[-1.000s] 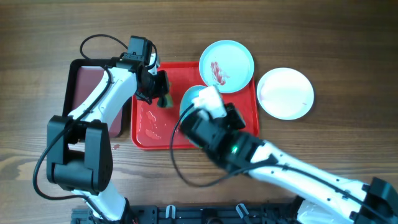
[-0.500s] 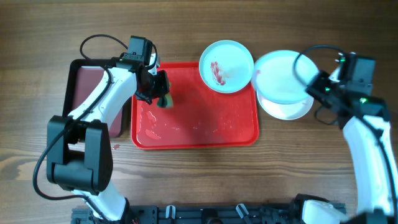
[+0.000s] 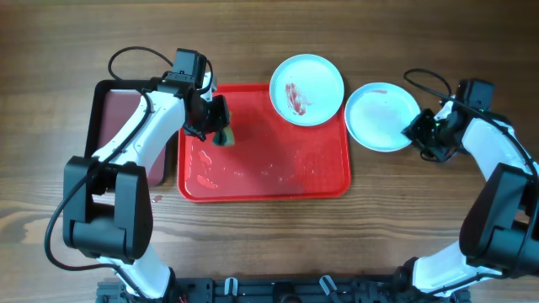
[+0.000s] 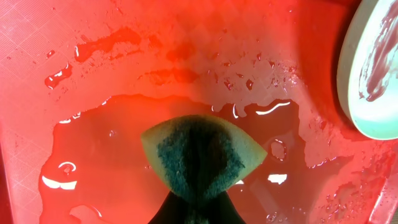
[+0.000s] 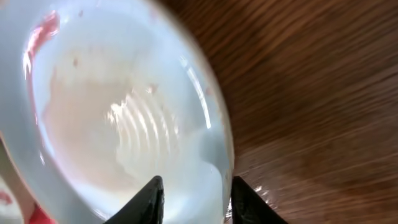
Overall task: Clean dirty plates on tray and stack at the side
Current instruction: 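Grip the last sauced light-blue plate with right gripper, drag it left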
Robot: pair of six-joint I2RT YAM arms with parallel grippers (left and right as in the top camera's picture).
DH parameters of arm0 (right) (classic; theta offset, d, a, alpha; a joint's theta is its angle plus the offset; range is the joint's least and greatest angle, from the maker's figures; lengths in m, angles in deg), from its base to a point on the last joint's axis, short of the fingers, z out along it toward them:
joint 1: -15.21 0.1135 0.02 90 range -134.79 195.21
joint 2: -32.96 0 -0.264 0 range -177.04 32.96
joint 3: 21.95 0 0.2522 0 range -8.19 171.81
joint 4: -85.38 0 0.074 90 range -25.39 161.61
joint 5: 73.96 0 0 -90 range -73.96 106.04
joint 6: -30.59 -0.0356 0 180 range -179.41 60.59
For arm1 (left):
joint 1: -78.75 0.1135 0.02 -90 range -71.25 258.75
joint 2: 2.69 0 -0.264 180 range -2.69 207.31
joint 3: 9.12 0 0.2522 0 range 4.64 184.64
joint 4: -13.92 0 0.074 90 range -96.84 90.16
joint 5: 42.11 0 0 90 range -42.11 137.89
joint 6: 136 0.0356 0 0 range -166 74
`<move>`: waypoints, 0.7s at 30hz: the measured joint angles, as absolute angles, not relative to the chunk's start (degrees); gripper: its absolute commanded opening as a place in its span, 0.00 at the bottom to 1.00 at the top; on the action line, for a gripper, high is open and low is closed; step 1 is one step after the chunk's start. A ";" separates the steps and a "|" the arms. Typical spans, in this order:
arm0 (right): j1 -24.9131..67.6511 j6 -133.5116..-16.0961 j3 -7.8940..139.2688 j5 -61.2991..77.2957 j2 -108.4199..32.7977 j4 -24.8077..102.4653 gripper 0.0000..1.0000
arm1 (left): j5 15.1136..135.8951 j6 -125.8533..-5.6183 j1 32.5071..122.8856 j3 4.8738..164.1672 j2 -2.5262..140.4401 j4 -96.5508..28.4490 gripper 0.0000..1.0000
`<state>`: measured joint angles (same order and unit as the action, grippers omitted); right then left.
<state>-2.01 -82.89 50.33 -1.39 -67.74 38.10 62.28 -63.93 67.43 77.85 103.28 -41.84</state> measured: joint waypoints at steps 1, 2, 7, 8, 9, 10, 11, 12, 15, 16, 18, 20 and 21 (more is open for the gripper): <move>-1.37 -82.24 50.33 -1.94 -67.48 37.42 0.41 | 62.28 -63.91 67.43 77.85 103.28 -41.84 0.04; 0.27 -81.45 50.35 -2.29 -66.19 36.48 0.43 | 62.28 -63.91 67.43 77.85 103.28 -41.84 0.04; 11.02 -81.86 53.11 -1.85 -58.02 40.50 0.45 | 62.28 -63.91 67.43 77.85 103.28 -41.86 0.04; 14.49 -83.59 53.81 -0.67 -57.21 42.21 0.44 | 62.28 -63.91 67.43 77.85 103.28 -41.86 0.04; 17.18 -85.25 54.00 0.67 -57.12 43.06 0.44 | 62.28 -63.91 67.43 77.85 103.28 -41.86 0.04; 18.98 -86.56 54.00 1.67 -57.14 43.45 0.43 | 62.28 -63.91 67.43 77.85 103.28 -41.89 0.04; 20.59 -88.14 54.00 2.68 -57.43 44.74 0.43 | 62.28 -63.91 67.43 77.85 103.28 -41.93 0.04; 21.82 -89.32 54.00 3.35 -57.89 46.07 0.43 | 62.28 -63.91 67.43 77.85 103.28 -42.02 0.04; 25.82 -95.04 54.00 6.48 -62.72 47.91 0.33 | 62.28 -63.91 67.43 77.85 103.28 -42.08 0.04; 26.54 -96.60 54.00 7.00 -64.20 48.48 0.31 | 62.28 -63.91 67.43 77.85 103.28 -42.08 0.04; 28.00 -99.57 54.00 7.79 -67.79 50.77 0.28 | 62.26 -63.91 67.43 77.85 103.28 -42.13 0.04; 29.42 -101.95 54.00 8.60 -70.67 52.41 0.26 | 62.28 -63.91 67.43 77.85 103.28 -42.08 0.04; 30.01 -102.98 54.00 8.69 -71.72 53.44 0.25 | 62.28 -63.91 67.43 77.85 103.28 -42.13 0.04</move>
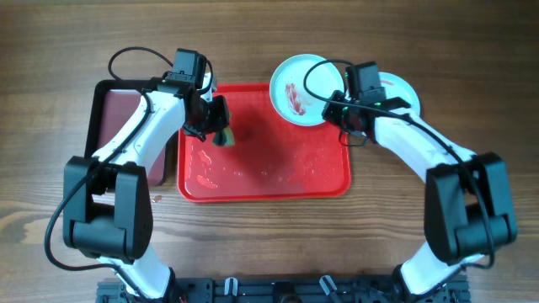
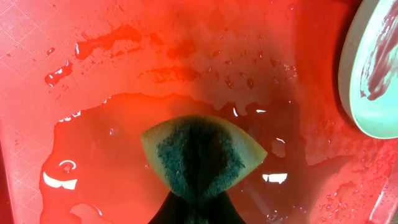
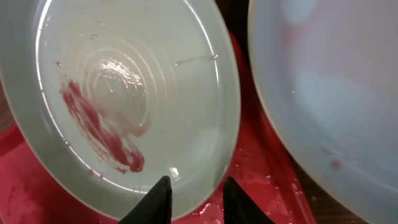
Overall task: Clean dirty plates on tray and stack at the side
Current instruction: 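Grip the last sauced light-blue plate with right gripper, drag it left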
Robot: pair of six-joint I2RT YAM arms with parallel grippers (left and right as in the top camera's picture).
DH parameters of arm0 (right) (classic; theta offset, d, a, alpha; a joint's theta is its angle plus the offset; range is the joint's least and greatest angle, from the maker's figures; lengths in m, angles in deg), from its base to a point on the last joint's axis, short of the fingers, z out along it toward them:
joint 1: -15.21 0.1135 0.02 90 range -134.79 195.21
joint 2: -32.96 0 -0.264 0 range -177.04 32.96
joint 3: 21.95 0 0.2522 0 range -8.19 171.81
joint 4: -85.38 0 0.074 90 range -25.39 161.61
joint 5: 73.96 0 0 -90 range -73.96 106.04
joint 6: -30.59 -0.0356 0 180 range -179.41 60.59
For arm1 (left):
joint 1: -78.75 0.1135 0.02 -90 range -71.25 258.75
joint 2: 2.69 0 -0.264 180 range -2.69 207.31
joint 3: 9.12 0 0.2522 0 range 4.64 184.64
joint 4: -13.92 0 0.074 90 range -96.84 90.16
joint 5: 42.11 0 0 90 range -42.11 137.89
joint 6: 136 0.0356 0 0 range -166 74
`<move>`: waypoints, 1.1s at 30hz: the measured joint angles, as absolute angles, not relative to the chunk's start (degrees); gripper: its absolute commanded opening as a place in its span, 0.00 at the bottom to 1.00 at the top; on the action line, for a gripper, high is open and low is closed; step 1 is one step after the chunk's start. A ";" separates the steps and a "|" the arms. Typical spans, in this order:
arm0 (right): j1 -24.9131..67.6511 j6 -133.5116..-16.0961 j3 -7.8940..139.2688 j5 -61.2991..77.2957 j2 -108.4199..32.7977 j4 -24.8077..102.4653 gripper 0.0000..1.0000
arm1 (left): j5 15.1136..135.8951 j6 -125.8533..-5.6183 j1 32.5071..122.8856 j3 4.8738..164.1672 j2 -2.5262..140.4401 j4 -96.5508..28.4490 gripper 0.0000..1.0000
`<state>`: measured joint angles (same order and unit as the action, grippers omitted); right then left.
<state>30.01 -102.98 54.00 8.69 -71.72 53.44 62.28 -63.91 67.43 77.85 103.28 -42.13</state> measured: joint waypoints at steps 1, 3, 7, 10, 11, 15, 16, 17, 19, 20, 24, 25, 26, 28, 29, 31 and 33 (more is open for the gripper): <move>30.47 -103.63 54.00 8.84 -72.51 54.12 0.25 | 62.28 -63.91 67.43 77.85 103.28 -42.11 0.04; 31.30 -105.32 54.00 9.06 -73.80 55.80 0.24 | 62.28 -63.91 67.43 77.85 103.28 -42.11 0.04; 31.57 -107.17 54.00 9.06 -75.87 57.37 0.12 | 62.28 -63.93 67.43 77.85 103.28 -42.11 0.04; 31.96 -108.53 54.00 8.95 -76.77 57.59 0.04 | 62.26 -63.93 67.43 77.85 103.28 -42.11 0.04; 32.77 -108.33 54.14 7.90 -76.77 57.11 0.05 | 62.28 -63.93 67.43 77.85 103.28 -42.11 0.04; 38.43 -106.43 54.33 2.48 -76.77 52.02 0.17 | 62.26 -63.93 67.43 77.85 103.28 -42.13 0.04; 40.07 -105.75 54.44 1.28 -76.77 50.90 0.22 | 62.28 -63.93 67.43 77.85 103.28 -42.13 0.04; 41.12 -105.03 54.51 -0.01 -76.71 50.64 0.29 | 62.28 -63.93 67.43 77.83 103.28 -42.15 0.04; 42.01 -103.26 54.59 -1.21 -76.38 50.23 0.54 | 62.28 -63.93 67.43 77.83 103.28 -42.15 0.04; 42.03 -101.99 54.62 -1.30 -76.05 50.12 0.58 | 62.28 -63.93 67.43 77.85 103.28 -42.15 0.04; 41.99 -93.47 55.99 1.85 -75.35 52.13 0.57 | 62.28 -63.93 67.43 77.85 103.28 -42.11 0.04; 41.99 -90.28 56.69 2.41 -75.35 54.93 0.58 | 62.26 -63.93 67.43 77.85 103.28 -42.15 0.04; 41.95 -87.09 57.15 2.87 -75.35 58.18 0.58 | 62.28 -63.93 67.43 77.85 103.28 -42.08 0.04; 41.90 -79.18 58.40 4.60 -75.35 63.98 0.55 | 62.26 -63.93 67.43 77.83 103.28 -42.08 0.04; 41.90 -77.25 58.46 5.45 -75.35 65.11 0.53 | 62.28 -63.93 67.43 77.85 103.28 -42.08 0.04; 41.90 -73.93 58.51 6.96 -75.46 66.86 0.47 | 62.26 -63.93 67.43 77.85 103.28 -42.06 0.04; 41.90 -71.94 58.51 7.86 -76.05 68.06 0.44 | 62.28 -63.93 67.43 77.83 103.28 -42.08 0.04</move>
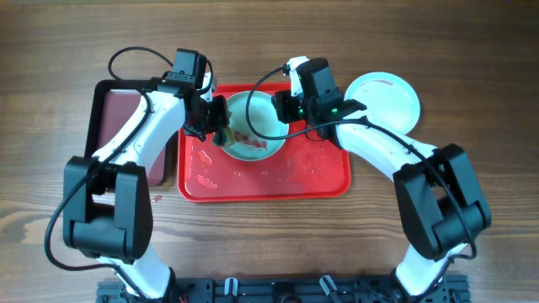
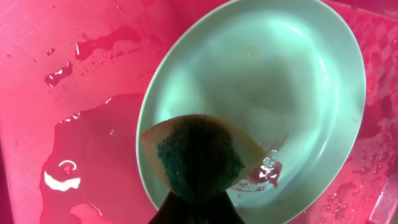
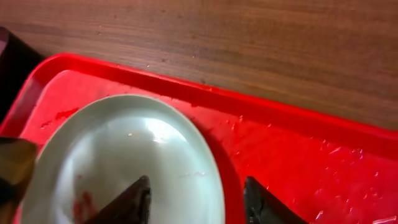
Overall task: Clean dirty plates on tray and stack at the side
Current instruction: 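Grip the last sauced light-blue plate with right gripper, drag it left, then scrub the held light-blue plate with the sponge in left gripper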
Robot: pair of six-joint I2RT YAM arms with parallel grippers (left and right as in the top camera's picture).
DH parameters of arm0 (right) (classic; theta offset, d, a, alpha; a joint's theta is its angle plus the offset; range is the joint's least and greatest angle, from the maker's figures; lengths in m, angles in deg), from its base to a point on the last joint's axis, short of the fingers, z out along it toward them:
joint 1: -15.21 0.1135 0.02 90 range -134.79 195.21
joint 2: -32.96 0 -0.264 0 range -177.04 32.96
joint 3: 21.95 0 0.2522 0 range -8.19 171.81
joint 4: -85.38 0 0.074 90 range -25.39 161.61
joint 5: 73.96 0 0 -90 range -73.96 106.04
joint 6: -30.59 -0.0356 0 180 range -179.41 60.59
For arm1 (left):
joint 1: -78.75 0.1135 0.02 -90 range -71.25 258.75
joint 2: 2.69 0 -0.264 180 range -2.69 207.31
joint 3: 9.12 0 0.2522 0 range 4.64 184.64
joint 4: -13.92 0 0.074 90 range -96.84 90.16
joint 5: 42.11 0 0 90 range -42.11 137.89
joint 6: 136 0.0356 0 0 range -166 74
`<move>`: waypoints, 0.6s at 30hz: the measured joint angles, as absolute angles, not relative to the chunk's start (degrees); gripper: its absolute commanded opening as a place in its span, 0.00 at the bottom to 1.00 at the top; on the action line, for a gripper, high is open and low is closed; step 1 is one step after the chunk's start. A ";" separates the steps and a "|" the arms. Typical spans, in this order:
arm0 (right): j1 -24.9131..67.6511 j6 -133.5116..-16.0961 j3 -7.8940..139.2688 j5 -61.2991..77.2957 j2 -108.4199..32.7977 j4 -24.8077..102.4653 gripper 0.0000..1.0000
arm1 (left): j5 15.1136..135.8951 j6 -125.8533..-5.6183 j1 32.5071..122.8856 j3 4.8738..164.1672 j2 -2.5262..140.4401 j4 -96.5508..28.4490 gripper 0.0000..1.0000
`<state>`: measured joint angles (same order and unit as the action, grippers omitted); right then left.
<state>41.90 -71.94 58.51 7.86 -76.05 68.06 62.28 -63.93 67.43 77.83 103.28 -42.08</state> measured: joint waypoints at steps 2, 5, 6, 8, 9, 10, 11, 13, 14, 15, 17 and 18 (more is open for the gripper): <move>41.90 -70.94 58.51 8.40 -77.51 69.66 0.37 | 62.28 -63.93 67.43 77.85 103.28 -42.08 0.04; 41.90 -69.56 58.55 8.60 -81.71 74.95 0.41 | 62.28 -63.93 67.43 77.85 103.28 -42.08 0.04; 41.90 -69.47 58.57 8.60 -82.91 76.11 0.44 | 62.28 -63.93 67.43 77.83 103.28 -42.00 0.04; 41.90 -69.16 58.59 8.60 -84.66 77.72 0.44 | 62.26 -63.93 67.43 77.83 103.28 -42.04 0.04; 41.90 -69.10 58.59 8.60 -85.23 78.09 0.43 | 62.28 -63.93 67.43 77.83 103.28 -42.06 0.04; 41.90 -69.10 58.59 8.60 -85.34 78.20 0.40 | 62.28 -63.93 67.43 77.83 103.28 -42.04 0.04; 41.90 -69.10 58.59 8.60 -85.34 78.34 0.35 | 62.28 -63.93 67.43 77.83 103.28 -42.06 0.04; 41.90 -68.71 58.62 8.60 -85.34 78.31 0.10 | 62.28 -63.93 67.43 77.83 103.28 -42.06 0.04; 41.90 -68.66 58.62 8.36 -85.34 78.07 0.04 | 62.28 -63.93 67.43 77.83 103.28 -42.04 0.04; 41.90 -68.77 58.62 8.03 -85.34 77.90 0.04 | 62.28 -63.93 67.43 77.83 103.28 -42.04 0.04; 41.90 -68.97 58.62 5.54 -85.34 77.24 0.04 | 62.28 -63.93 67.43 77.83 103.28 -42.06 0.04; 42.06 -70.39 58.64 4.97 -85.34 76.74 0.04 | 62.28 -63.93 67.43 77.83 103.28 -42.06 0.04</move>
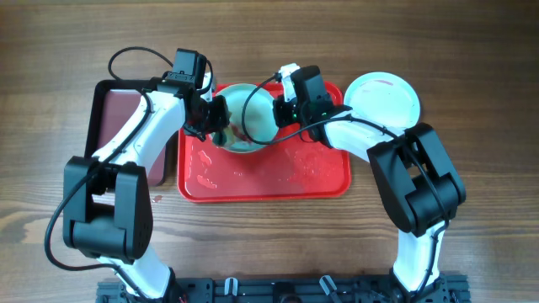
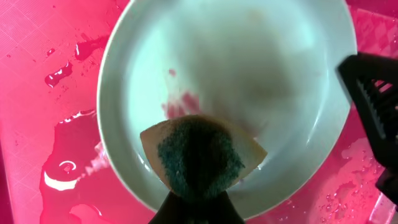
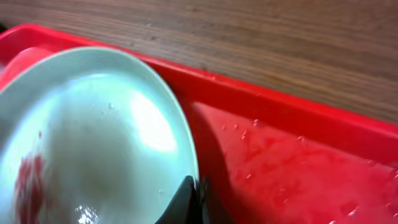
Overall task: Clean dirty plates on tray and stack at the side
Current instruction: 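Scrub the held light-blue plate with the sponge in left gripper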
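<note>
A pale green plate [image 1: 247,118] smeared with red sauce stands tilted over the back of the red tray [image 1: 286,172]. My right gripper [image 1: 279,112] is shut on its right rim [image 3: 186,155]. My left gripper [image 1: 216,124] is shut on a yellow-and-green sponge [image 2: 202,152], which lies against the plate's face [image 2: 249,74] beside a red smear [image 2: 180,106]. My right gripper's black fingers [image 2: 370,93] show at the plate's right edge. A second white plate [image 1: 383,99] lies on the table right of the tray, with a faint red trace at its rim.
A dark maroon bin [image 1: 126,126] sits left of the tray. Water pools on the tray's left part [image 2: 62,168] and droplets dot its floor [image 3: 298,180]. Wooden table [image 1: 269,244] lies all around; my arms' bases are at the near edge.
My right gripper went from open round the plate's rim to shut on it. The plate now stands more upright and closer to the sponge, its smear beside the sponge. My left gripper stayed put.
First my right gripper was at the right plate on the table while the left held the sponge over the wet tray. Then the right gripper was at the dirty plate on the tray's back corner. That plate was then by the sponge and is now gripped, tilted against it.
</note>
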Robot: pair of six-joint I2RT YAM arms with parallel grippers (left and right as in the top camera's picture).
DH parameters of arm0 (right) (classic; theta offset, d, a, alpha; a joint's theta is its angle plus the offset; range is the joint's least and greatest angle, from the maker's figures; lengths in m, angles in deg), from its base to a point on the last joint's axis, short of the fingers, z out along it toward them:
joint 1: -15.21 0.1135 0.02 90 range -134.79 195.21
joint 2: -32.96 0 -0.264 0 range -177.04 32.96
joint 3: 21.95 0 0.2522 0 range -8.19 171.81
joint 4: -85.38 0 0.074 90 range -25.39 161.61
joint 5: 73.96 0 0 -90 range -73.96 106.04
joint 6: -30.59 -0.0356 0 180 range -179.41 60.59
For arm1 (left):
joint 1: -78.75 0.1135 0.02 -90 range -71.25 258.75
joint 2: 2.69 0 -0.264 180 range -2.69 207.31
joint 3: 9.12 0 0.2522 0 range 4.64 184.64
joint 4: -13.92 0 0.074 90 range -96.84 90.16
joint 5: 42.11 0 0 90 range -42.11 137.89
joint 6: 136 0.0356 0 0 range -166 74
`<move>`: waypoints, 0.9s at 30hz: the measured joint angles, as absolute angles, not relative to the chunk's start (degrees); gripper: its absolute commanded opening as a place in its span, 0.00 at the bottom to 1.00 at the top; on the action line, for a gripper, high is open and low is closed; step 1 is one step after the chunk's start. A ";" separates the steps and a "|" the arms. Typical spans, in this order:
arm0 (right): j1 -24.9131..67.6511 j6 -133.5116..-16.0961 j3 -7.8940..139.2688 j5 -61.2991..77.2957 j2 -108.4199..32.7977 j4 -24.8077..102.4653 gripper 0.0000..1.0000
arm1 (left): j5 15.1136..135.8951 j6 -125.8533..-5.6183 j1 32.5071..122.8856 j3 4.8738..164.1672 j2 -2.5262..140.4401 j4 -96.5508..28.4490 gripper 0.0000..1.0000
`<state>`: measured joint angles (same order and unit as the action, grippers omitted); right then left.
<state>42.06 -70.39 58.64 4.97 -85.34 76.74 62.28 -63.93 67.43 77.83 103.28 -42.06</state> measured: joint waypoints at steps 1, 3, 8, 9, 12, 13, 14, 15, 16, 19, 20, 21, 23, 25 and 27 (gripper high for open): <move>42.21 -71.92 58.73 4.51 -85.34 76.08 0.04 | 62.28 -63.93 67.43 77.83 103.28 -42.06 0.04; 42.95 -77.38 59.14 4.10 -85.34 73.85 0.04 | 62.28 -63.93 67.43 77.83 103.28 -42.04 0.04; 44.66 -95.15 62.11 2.09 -84.79 60.08 0.08 | 62.28 -63.93 67.43 77.83 103.28 -42.04 0.04; 44.70 -97.40 62.75 1.50 -84.51 56.98 0.08 | 62.28 -63.93 67.43 77.83 103.28 -42.06 0.04; 44.70 -99.48 64.91 0.62 -83.92 47.98 0.08 | 62.28 -63.93 67.43 77.83 103.28 -42.04 0.04; 44.70 -99.50 65.15 0.62 -83.63 45.64 0.08 | 62.28 -63.93 67.43 77.83 103.28 -42.04 0.04; 44.70 -99.48 65.33 0.62 -83.22 42.51 0.12 | 62.28 -63.93 67.43 77.83 103.28 -42.06 0.04; 44.70 -99.48 65.35 0.62 -82.85 40.54 0.30 | 62.28 -63.93 67.43 77.83 103.28 -42.04 0.04; 44.70 -99.24 65.41 0.42 -82.56 38.60 0.67 | 62.28 -63.93 67.43 77.83 103.28 -42.06 0.04; 44.70 -98.34 65.61 -0.49 -81.47 37.31 1.00 | 62.28 -63.93 67.43 77.83 103.28 -42.04 0.04; 44.74 -97.75 66.09 -0.49 -81.19 37.35 1.00 | 62.28 -63.93 67.43 77.83 103.28 -42.06 0.04; 44.81 -96.92 66.77 -0.19 -81.10 37.75 1.00 | 62.28 -63.93 67.43 77.83 103.28 -42.04 0.04; 44.79 -95.09 66.92 0.64 -81.14 39.32 1.00 | 62.28 -63.93 67.43 77.83 103.28 -42.04 0.04; 44.74 -91.50 66.94 2.22 -81.23 42.51 1.00 | 62.28 -63.93 67.43 77.83 103.28 -42.06 0.04; 44.72 -89.36 66.94 5.19 -81.25 43.04 0.85 | 62.28 -63.93 67.43 77.83 103.28 -42.06 0.04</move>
<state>44.72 -89.36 66.94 5.19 -81.25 43.04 62.28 -63.93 67.43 77.83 103.28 -42.06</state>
